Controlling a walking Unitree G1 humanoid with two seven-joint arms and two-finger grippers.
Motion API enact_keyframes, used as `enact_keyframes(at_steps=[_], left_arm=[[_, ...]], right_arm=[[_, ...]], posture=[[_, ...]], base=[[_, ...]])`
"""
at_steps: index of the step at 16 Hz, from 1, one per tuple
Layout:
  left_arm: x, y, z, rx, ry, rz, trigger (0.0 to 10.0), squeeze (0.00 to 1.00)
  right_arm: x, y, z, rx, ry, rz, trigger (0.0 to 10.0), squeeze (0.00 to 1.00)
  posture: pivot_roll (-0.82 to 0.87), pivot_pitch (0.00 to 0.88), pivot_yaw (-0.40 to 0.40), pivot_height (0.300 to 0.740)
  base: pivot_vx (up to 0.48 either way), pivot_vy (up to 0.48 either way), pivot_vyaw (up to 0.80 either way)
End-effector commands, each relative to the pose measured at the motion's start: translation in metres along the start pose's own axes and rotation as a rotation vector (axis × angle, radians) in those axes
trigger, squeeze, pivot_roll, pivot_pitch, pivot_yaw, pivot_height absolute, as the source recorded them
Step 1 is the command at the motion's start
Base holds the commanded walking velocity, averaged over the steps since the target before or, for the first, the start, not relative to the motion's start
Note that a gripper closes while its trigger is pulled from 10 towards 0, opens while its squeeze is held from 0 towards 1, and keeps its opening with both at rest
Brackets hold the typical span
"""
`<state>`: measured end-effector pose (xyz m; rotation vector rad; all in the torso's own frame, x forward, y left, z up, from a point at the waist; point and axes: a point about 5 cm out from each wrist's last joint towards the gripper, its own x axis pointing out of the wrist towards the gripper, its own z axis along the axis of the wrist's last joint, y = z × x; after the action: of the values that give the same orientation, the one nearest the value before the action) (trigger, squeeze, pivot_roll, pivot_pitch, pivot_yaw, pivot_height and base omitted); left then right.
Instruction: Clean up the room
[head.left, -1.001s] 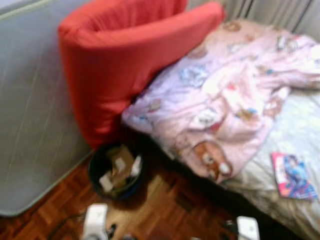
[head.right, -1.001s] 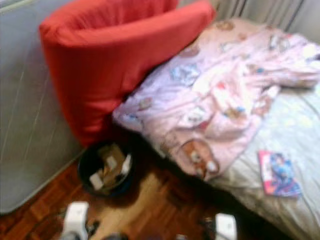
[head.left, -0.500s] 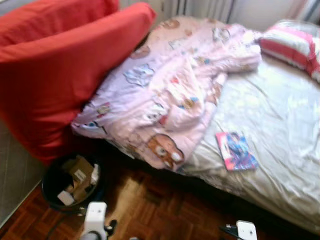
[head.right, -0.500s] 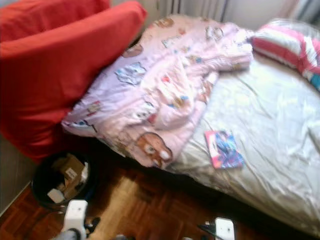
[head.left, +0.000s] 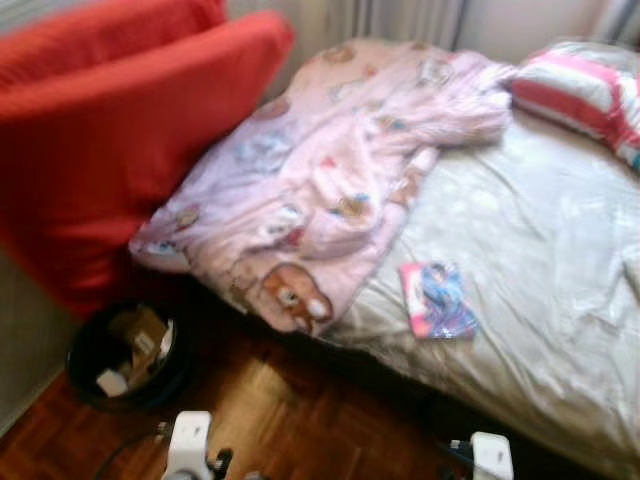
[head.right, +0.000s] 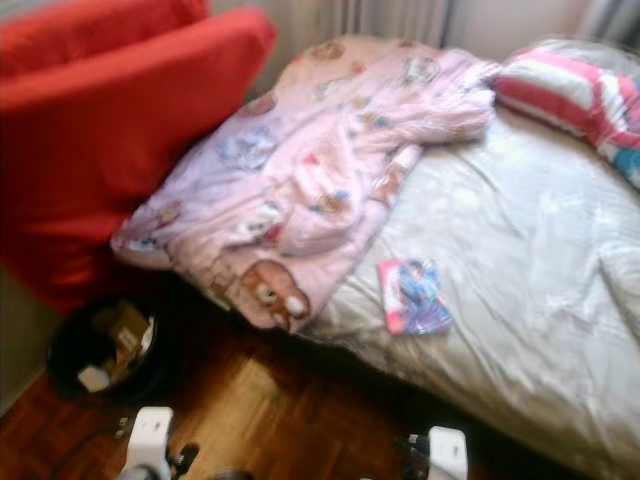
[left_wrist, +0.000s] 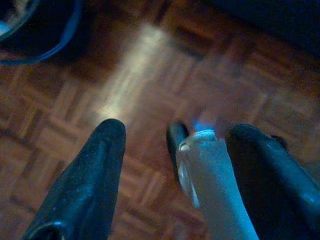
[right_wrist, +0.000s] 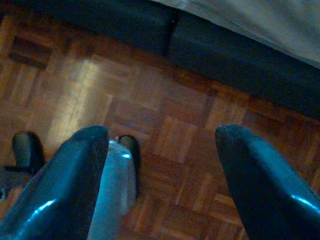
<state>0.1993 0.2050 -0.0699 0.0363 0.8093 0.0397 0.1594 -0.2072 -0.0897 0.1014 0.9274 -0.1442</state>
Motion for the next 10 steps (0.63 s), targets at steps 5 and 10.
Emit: enact_keyframes(at_steps=[5, 10], left_arm=[[-0.001, 0.003, -0.002, -0.008, 0.017, 0.006, 10.0, 0.00], [0.004, -0.006, 0.011, -0.001, -0.008, -0.011, 10.0, 0.00]], right_arm=[[-0.001, -0.002, -0.005, 0.016, 0.012, -0.014, 10.0, 0.00], [0.001, -0.001, 0.004, 0.016, -0.003, -0.021, 10.0, 0.00]], posture=[[0.03, 0.170, 0.001, 0.740], [0.02, 0.138, 0.004, 0.740]], base=[[0.000, -0.291, 0.00], [0.000, -0.291, 0.00]])
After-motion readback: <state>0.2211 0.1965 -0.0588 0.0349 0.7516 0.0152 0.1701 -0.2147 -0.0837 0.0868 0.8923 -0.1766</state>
